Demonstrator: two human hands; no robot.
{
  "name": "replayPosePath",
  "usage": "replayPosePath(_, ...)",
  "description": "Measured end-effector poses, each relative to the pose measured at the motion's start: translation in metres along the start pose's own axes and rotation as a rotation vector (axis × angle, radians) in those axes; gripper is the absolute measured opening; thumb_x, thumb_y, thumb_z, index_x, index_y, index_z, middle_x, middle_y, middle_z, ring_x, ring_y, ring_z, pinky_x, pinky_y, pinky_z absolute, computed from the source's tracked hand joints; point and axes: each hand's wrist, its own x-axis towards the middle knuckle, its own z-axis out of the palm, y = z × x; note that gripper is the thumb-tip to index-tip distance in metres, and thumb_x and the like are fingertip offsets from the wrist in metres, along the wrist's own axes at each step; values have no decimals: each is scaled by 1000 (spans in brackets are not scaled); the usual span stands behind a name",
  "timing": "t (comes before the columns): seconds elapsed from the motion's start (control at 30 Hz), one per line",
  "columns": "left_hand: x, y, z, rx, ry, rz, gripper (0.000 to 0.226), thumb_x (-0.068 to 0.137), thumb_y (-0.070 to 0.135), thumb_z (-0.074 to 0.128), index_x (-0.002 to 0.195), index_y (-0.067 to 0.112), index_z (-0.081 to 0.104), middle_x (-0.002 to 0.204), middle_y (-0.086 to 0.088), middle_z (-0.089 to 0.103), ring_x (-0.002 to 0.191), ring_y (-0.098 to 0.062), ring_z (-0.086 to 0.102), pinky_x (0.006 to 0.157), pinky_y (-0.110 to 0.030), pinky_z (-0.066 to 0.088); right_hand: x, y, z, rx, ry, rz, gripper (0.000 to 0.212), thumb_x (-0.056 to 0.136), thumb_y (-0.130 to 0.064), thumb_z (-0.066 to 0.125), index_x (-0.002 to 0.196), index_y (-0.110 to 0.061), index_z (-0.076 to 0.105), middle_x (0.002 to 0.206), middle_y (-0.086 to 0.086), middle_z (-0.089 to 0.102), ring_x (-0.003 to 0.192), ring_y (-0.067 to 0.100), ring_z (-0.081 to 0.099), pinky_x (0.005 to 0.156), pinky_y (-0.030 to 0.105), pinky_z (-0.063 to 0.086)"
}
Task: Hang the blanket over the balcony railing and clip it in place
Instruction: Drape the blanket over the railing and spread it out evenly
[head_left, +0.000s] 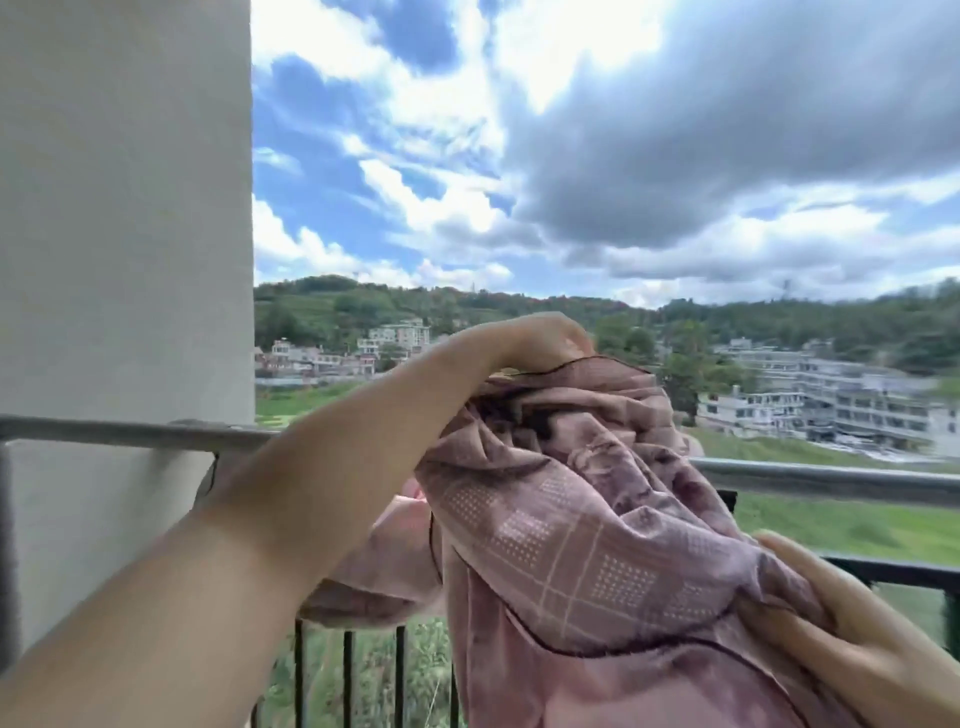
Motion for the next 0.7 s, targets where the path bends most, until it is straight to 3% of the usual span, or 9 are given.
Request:
replayPosePath(0.07, -38, -16, -7, -2, 328, 25, 27, 93, 14, 51, 116, 3, 60, 116, -14, 64, 106, -24, 60, 91, -28, 46, 5, -22, 13, -69, -47, 1, 41, 61, -63, 67, 95, -40, 66, 91, -10, 73, 84, 0, 65, 73, 12, 49)
replayPosePath(0.17, -117, -44, 8, -14, 751, 35, 15, 92, 17, 52, 94, 3, 60, 83, -7, 62, 73, -21, 59, 67, -31, 52, 5, -19, 43, -75, 123, -47, 9, 83, -18, 61, 86, -26, 64, 77, -14, 68, 71, -2, 58, 65, 10, 45)
replayPosePath(0.2, -138, -52, 19, -71, 765, -20, 22, 93, 26, 51, 86, 6, 56, 71, -2, 57, 62, -17, 54, 57, -26, 47, 5, -19, 53, -122, 206, -58, 20, 86, -7, 57, 84, -27, 61, 71, -16, 65, 64, -4, 54, 61, 10, 43)
replayPosePath(0.27, -171, -56, 41, -373, 482, -184, 52, 81, 61, 42, 75, 10, 52, 56, 4, 55, 50, -12, 51, 49, -20, 44, 4, -29, 80, -189, 211, -30, 25, 87, -6, 56, 84, -31, 53, 67, -15, 61, 56, -2, 50, 58, 16, 42)
replayPosePath(0.37, -191, -53, 57, -974, 60, -339, 67, 66, 71, 35, 82, 12, 65, 73, -3, 70, 65, -16, 65, 67, -33, 55, 0, -44, 124, -206, -67, 111, 26, 86, -17, 60, 94, -35, 41, 71, -8, 64, 56, -4, 59, 51, 13, 46)
replayPosePath(0.5, -188, -46, 65, -982, 61, -234, 47, 85, 52, 45, 106, 13, 63, 95, -6, 69, 81, -15, 66, 73, -31, 58, -6, -39, 145, -84, -57, 243, 22, 90, -27, 51, 97, -42, 36, 115, -17, 53, 84, -32, 47, 67, -6, 39)
replayPosePath(0.57, -179, -35, 73, -974, 111, -217, 40, 92, 39, 49, 103, 3, 61, 88, -8, 64, 80, -17, 61, 72, -30, 55, -7, -32, 143, 280, 11, 382, 25, 86, -39, 53, 109, -34, 42, 111, -7, 57, 85, -11, 58, 68, 3, 45)
replayPosePath(0.63, -168, -25, 81, -971, 214, -219, 28, 94, 23, 50, 93, -3, 61, 81, -8, 61, 77, -17, 57, 68, -28, 50, -4, -11, 137, 568, 85, 481, 58, 72, -56, 60, 113, -17, 50, 101, 17, 58, 81, 23, 58, 70, 27, 49)
replayPosePath(0.7, -160, -24, 81, -878, 343, -174, 26, 94, 15, 49, 84, -5, 62, 76, -8, 59, 74, -17, 54, 69, -30, 44, 1, 4, 129, 647, 232, 549, 68, 70, -59, 54, 111, -5, 58, 98, 17, 62, 80, 26, 61, 69, 35, 51)
